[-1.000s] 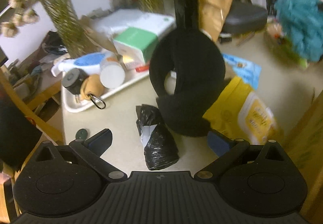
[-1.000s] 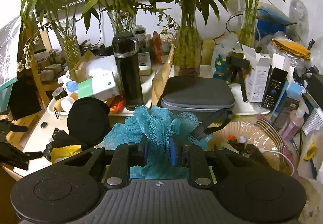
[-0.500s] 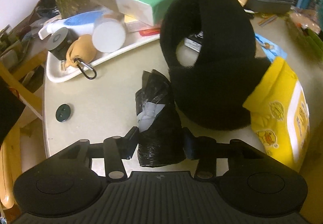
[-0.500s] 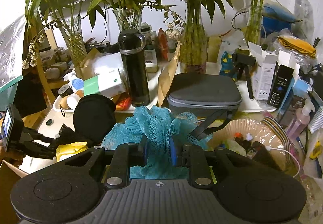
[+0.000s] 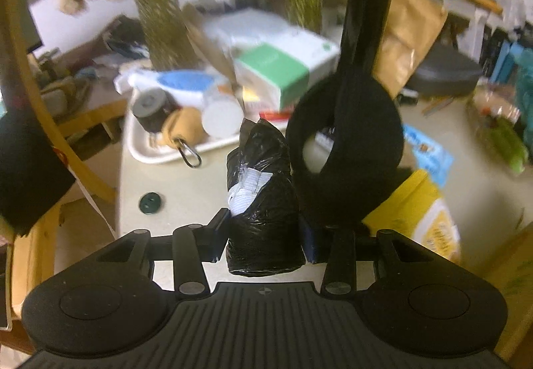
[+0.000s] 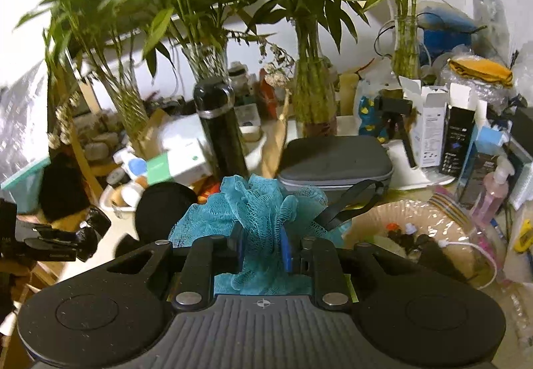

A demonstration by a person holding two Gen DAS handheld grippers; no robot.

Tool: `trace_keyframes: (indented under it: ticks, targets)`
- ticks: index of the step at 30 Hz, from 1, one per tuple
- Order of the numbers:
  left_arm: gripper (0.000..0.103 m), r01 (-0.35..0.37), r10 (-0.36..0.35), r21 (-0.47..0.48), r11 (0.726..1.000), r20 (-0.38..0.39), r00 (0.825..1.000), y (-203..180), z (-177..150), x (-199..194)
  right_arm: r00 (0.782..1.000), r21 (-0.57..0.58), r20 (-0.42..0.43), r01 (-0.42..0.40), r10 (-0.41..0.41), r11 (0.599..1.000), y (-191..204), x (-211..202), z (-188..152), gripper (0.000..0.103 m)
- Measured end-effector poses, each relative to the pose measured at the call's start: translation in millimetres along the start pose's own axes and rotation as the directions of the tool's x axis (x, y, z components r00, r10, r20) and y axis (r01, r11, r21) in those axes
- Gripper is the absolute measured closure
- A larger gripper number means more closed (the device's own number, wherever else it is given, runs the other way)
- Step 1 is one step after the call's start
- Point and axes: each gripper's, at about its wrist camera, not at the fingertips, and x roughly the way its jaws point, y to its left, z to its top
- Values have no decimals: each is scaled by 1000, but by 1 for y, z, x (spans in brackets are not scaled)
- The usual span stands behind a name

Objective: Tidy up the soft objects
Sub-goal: 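Carry both items over the cardboard box and open both grippers to drop them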

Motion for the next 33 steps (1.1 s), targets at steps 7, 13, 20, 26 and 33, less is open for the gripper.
trace_keyframes:
  ticks: [7, 13, 20, 26, 33]
  targets:
    - [61, 36, -36, -2, 999, 104, 994, -13, -4, -61, 989, 15, 43, -140, 139, 990, 6, -23, 3, 79]
    - [61, 64, -64, 8, 998, 175, 983, -29, -3, -106, 954, -32, 67, -289, 291, 957, 15, -46, -3, 79]
    - [61, 78, -88, 61, 995, 193, 977, -52, -9, -145, 867, -196, 33, -483, 498, 854, 42, -76, -21, 79]
    - [61, 110, -125, 95, 989, 168, 978, -71, -21, -165, 833, -306, -95, -545, 545, 780, 67, -80, -38, 79]
    - [61, 114, -119, 68, 991, 76, 990, -83, -40, -167, 846, -370, -242, -533, 475, 761, 88, -62, -55, 79]
